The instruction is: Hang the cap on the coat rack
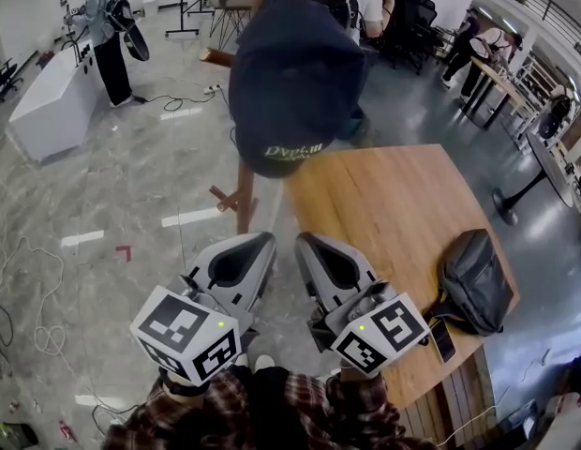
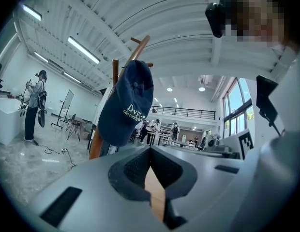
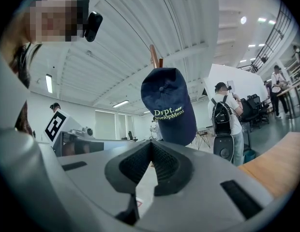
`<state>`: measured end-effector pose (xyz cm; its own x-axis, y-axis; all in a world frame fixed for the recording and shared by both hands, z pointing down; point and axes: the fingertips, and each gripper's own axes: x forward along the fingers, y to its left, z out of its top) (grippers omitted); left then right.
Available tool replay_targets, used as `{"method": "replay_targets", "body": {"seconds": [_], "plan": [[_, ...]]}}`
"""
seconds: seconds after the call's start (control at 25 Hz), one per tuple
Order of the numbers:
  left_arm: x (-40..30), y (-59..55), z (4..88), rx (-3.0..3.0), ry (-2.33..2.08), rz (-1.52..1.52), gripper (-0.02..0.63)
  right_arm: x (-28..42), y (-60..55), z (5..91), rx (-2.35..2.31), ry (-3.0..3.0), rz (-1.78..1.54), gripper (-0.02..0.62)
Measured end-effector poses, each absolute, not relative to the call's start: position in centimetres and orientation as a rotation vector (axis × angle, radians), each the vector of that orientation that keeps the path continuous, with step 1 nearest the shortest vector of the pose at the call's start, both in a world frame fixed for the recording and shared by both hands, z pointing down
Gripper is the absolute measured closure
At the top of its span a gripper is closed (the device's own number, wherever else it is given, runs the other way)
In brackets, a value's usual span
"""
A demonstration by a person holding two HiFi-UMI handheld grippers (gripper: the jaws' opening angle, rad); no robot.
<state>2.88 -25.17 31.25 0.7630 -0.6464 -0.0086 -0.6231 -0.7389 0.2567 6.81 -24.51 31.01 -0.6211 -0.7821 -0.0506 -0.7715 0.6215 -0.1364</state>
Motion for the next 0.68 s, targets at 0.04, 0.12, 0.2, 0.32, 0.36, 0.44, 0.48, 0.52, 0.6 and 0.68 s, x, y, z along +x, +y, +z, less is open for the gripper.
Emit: {"method": "replay_targets", "body": {"seconds": [0.04, 0.12, 0.2, 0.32, 0.36, 0.44, 0.48, 0.52, 0.6, 0.68], "plan": [[2.8, -25.3, 31.2, 2.725, -0.995, -0.143, 0.595, 6.7, -24.6, 31.0, -1.313, 2.734, -0.150, 0.584], [2.7, -25.5, 31.1, 2.730, -0.993, -0.149, 0.595, 6.5, -24.9, 31.1, -1.313, 2.736, -0.143, 0.584], [2.6, -25.7, 31.0, 2.734, -0.992, -0.156, 0.595, 6.4, -25.1, 31.1, -1.315, 2.735, -0.136, 0.584], [2.8, -25.9, 30.9, 2.741, -0.985, -0.154, 0.595, 6.6, -25.3, 31.0, -1.324, 2.725, -0.136, 0.584], [2.9, -25.9, 30.9, 2.743, -0.982, -0.152, 0.595, 6.8, -25.3, 31.1, -1.328, 2.720, -0.140, 0.584], [2.9, -25.9, 30.9, 2.744, -0.980, -0.152, 0.595, 6.8, -25.4, 31.2, -1.331, 2.716, -0.148, 0.584], [2.8, -25.9, 30.9, 2.744, -0.981, -0.152, 0.595, 6.7, -25.5, 31.2, -1.329, 2.716, -0.152, 0.584], [2.7, -26.0, 31.0, 2.744, -0.982, -0.151, 0.595, 6.6, -25.6, 31.3, -1.325, 2.716, -0.156, 0.584], [2.5, -26.2, 31.2, 2.742, -0.985, -0.149, 0.595, 6.4, -25.8, 31.5, -1.318, 2.715, -0.164, 0.584], [2.3, -26.5, 31.4, 2.740, -0.985, -0.148, 0.595, 6.1, -26.0, 31.7, -1.315, 2.714, -0.169, 0.584]]}}
